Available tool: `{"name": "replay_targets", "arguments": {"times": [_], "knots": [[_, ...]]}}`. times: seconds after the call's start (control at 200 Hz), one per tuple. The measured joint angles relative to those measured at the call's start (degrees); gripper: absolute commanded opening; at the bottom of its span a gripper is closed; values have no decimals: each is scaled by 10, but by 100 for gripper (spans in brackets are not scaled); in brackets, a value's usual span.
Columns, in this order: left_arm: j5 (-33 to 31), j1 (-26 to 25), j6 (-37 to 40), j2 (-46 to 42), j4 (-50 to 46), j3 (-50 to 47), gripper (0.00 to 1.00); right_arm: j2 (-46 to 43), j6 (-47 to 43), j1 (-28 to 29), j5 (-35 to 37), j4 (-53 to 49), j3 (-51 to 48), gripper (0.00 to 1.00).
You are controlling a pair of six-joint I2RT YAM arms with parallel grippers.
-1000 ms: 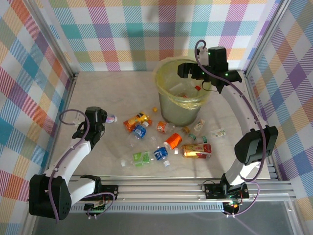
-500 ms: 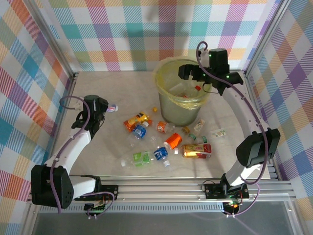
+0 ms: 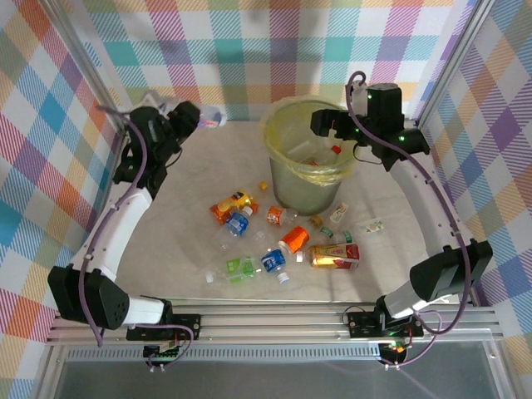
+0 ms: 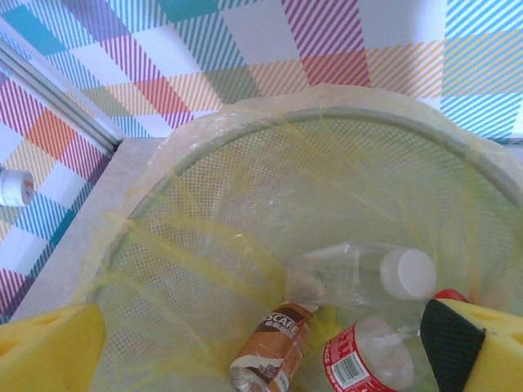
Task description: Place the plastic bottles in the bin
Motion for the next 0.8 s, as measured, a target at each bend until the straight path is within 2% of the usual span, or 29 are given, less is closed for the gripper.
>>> {"name": "replay_targets", "arguments": {"times": [0.325,0.615,0.8], "knots": [[93,-132,74,194,-24,274,41,-76,16,0,57,-35,-60,100],[138,-208,150,406,-183,551,41,-174,50,0,162,-52,-145,100],[158,-231,193,489,-273,659,41,-211,81,0,237,-83,-176,100]]}}
